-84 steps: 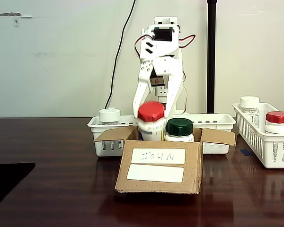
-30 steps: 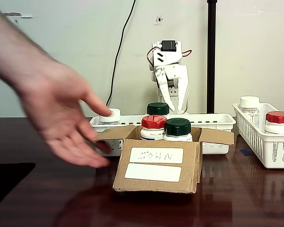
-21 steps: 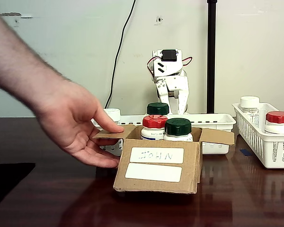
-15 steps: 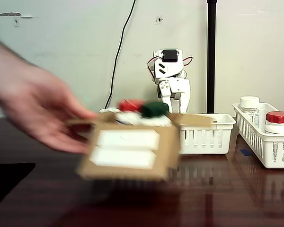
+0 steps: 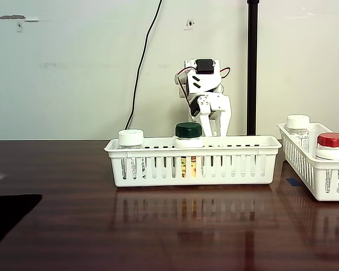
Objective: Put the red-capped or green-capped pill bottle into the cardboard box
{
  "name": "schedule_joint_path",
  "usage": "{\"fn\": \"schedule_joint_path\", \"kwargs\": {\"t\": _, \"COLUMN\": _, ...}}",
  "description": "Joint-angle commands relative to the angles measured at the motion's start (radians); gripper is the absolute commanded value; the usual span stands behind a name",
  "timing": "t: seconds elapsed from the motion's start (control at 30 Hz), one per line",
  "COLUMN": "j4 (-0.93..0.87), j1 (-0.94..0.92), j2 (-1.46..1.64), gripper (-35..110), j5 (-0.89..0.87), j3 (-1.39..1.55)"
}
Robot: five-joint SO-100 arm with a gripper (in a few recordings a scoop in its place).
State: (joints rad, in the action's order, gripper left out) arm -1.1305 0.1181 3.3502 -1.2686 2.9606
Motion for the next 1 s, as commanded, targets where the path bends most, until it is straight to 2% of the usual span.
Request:
{"fn": "schedule_joint_path", "kwargs": {"t": 0.0, "j4": -0.014, "j1": 0.040, "j2": 0.086, "gripper": 2, "j5": 0.118, "j3": 0.000}}
{"fn": "schedule_joint_path", "kwargs": {"t": 0.4, "j4": -0.014, "j1": 0.040, "j2": 0.086, "gripper": 2, "j5": 0.356, "j3": 0.000}}
{"fn": "schedule_joint_path", "kwargs": {"t": 0.97, "j4": -0.014, "j1": 0.040, "j2": 0.086, "gripper": 2, "j5": 0.451, "j3": 0.000}}
